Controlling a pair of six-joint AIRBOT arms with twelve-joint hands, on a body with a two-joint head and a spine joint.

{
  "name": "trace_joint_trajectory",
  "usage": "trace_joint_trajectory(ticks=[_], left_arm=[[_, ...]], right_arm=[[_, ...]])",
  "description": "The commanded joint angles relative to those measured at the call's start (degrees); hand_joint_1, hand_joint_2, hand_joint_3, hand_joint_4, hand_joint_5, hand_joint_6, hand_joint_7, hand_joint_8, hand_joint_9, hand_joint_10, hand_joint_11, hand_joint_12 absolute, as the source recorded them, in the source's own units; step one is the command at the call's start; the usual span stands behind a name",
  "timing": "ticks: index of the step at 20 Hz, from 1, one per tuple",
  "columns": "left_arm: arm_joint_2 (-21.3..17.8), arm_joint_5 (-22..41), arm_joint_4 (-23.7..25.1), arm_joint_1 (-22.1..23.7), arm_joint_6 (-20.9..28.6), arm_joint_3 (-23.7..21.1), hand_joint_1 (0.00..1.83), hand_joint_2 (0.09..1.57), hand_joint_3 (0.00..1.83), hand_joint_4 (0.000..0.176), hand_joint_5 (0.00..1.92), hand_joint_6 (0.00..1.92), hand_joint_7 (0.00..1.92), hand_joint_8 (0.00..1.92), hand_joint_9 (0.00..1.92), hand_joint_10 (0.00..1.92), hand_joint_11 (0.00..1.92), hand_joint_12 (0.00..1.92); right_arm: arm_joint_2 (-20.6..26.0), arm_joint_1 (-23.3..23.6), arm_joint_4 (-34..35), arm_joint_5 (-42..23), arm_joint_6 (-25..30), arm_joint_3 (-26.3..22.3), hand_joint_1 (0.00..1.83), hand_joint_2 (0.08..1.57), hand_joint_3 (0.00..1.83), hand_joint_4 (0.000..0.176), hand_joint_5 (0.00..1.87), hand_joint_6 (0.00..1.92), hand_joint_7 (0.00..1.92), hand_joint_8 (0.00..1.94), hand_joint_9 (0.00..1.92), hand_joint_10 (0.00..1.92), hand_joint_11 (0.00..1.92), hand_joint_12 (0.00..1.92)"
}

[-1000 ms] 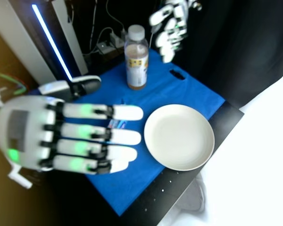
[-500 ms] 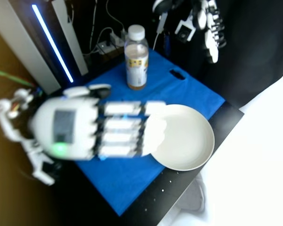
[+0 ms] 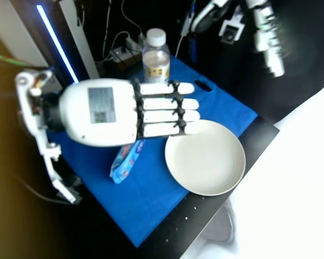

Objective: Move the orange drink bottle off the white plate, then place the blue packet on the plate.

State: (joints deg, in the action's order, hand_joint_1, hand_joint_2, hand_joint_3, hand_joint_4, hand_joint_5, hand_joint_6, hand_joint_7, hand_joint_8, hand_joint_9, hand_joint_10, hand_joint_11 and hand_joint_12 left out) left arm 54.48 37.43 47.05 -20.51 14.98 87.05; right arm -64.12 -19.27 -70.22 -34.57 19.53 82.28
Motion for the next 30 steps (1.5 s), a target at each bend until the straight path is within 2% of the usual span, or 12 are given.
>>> trace_joint_trajectory(ticks=[1,2,3,5,9,11,13,14,15,18,25,30], left_arm=[[0.31,2.74,-1.65,1.16,0.48,0.18,0.6,0.9,0.01,0.176,0.0,0.0,0.0,0.0,0.0,0.0,0.0,0.0],[0.44,2.24,-1.15,1.76,0.48,0.42,0.6,0.9,0.01,0.176,0.0,0.0,0.0,0.0,0.0,0.0,0.0,0.0],[0.47,1.91,-1.04,2.02,0.48,0.67,0.61,0.9,0.01,0.176,0.0,0.0,0.0,0.0,0.0,0.0,0.0,0.0],[0.36,1.42,-1.05,2.32,0.49,1.03,0.65,0.9,0.01,0.176,0.0,0.0,0.0,0.0,0.0,0.0,0.0,0.0],[0.32,-0.41,-1.03,3.53,-0.07,1.77,0.72,0.93,0.02,0.176,0.0,0.0,0.0,0.0,0.0,0.0,0.0,0.0],[0.43,-1.06,-1.03,3.85,-0.56,2.03,0.74,0.94,0.02,0.176,0.0,0.0,0.0,0.0,0.0,0.0,0.0,0.0],[0.54,-1.32,-1.03,4.37,-0.58,2.24,0.73,0.92,0.01,0.176,0.0,0.0,0.0,0.0,0.0,0.0,0.0,0.0],[0.55,-1.41,-1.03,4.48,-0.65,2.24,0.72,0.91,0.0,0.176,0.0,0.0,0.0,0.0,0.0,0.0,0.0,0.0],[0.57,-1.36,-1.05,4.5,-0.67,2.24,0.71,0.91,0.0,0.176,0.0,0.0,0.0,0.0,0.0,0.0,0.0,0.0],[0.55,-1.08,-1.57,4.5,-0.8,2.23,0.72,0.91,0.0,0.176,0.0,0.0,0.0,0.0,0.0,0.0,0.0,0.0],[0.32,-1.29,-2.46,4.53,-2.05,2.06,0.7,0.89,0.0,0.176,0.0,0.0,0.0,0.0,0.0,0.0,0.0,0.0],[0.39,-0.97,-2.51,4.83,-2.74,1.38,0.67,0.85,0.0,0.176,0.0,0.0,0.0,0.0,0.0,0.0,0.0,0.0]], right_arm=[[-0.03,1.05,1.5,-2.69,1.29,-0.22,0.52,0.69,0.0,0.05,0.0,0.0,0.09,0.01,0.08,0.0,0.0,0.94],[-0.02,1.06,-0.34,-2.7,2.61,-0.28,0.52,0.69,0.0,0.05,0.0,0.0,0.09,0.01,0.08,0.0,0.0,0.94],[0.0,1.06,-1.71,-2.71,3.46,-0.49,0.59,0.83,0.01,0.014,0.0,0.0,0.1,0.0,0.07,0.0,0.0,0.9],[0.0,1.06,-3.03,-2.69,4.06,-0.87,0.62,0.87,0.0,0.0,0.0,0.0,0.06,0.0,0.06,0.01,0.0,0.85],[0.0,1.04,-7.94,-2.13,6.47,-1.71,0.64,0.74,0.0,0.0,0.0,0.0,0.08,0.0,0.02,0.0,0.0,0.4],[-0.01,1.01,-8.78,-1.81,6.91,-1.72,0.65,0.78,0.0,0.0,0.0,0.0,0.12,0.0,0.06,0.01,0.0,0.55],[0.46,0.28,-8.87,-1.29,7.23,-1.73,0.59,0.77,0.0,0.023,0.0,0.0,0.07,0.0,0.0,0.0,0.0,0.3],[0.73,-0.48,-8.86,-0.96,7.37,-1.76,0.56,0.72,0.0,0.007,0.0,0.0,0.11,0.02,0.03,0.01,0.0,0.29],[1.0,-1.2,-8.86,-0.36,7.38,-1.77,0.54,0.67,0.0,0.001,0.0,0.0,0.13,0.01,0.03,0.01,0.0,0.3],[1.53,-2.39,-8.87,0.65,7.38,-1.77,0.57,0.64,0.0,0.041,0.02,0.0,0.19,0.0,0.09,0.01,0.0,0.43],[2.35,-4.41,-9.84,2.49,7.7,-1.75,0.59,0.62,0.0,0.0,0.04,0.0,0.19,0.0,0.16,0.01,0.0,0.67],[2.24,-5.46,-10.02,3.92,7.73,-1.07,0.6,0.6,0.0,0.0,0.05,0.01,0.24,0.01,0.28,0.03,0.0,0.98]])
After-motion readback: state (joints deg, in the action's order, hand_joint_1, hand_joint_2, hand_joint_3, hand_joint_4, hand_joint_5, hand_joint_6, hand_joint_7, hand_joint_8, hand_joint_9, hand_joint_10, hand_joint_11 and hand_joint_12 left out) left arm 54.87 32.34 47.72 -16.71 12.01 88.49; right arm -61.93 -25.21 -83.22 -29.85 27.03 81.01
